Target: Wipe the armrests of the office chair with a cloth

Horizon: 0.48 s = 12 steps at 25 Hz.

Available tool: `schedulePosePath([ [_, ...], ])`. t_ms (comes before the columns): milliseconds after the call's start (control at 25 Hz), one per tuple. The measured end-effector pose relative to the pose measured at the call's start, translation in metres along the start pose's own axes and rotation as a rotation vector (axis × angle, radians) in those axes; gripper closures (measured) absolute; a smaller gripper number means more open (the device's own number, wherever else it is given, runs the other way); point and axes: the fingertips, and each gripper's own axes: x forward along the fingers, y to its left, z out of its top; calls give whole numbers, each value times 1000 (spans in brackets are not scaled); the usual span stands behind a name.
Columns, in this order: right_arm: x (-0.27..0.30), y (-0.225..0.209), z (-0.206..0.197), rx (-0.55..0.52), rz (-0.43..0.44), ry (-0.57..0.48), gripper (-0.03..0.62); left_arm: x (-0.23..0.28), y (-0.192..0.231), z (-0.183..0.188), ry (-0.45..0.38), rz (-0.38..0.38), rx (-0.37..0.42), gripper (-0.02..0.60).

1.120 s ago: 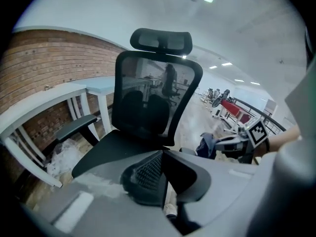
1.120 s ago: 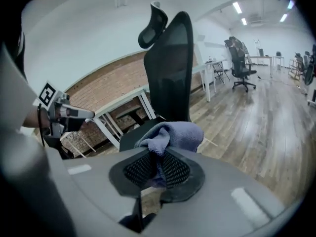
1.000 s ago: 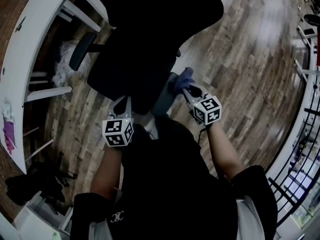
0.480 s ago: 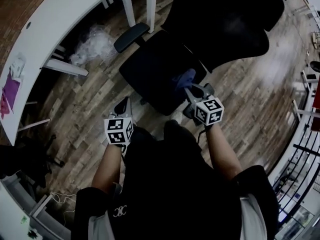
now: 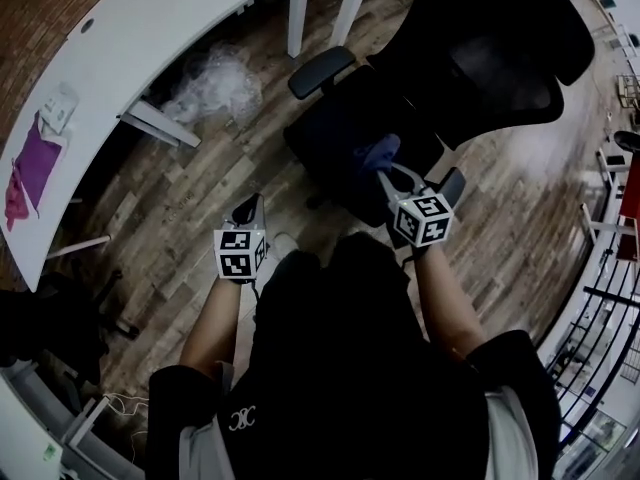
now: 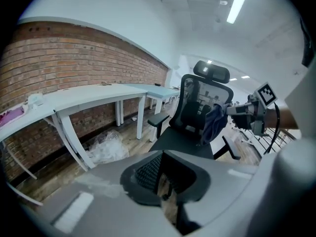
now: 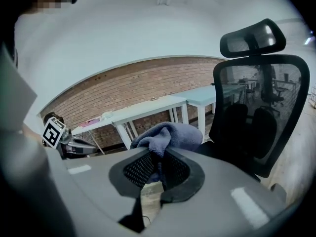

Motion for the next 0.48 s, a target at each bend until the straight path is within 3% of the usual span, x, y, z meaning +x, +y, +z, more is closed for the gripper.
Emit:
schedulePosePath([
  [200, 11, 21, -4, -5, -6, 28, 551, -4, 12, -10, -2, -20, -75, 575],
  [480, 47, 33, -5, -26, 28, 63, 551, -3, 20, 0, -4, -29, -57, 575],
])
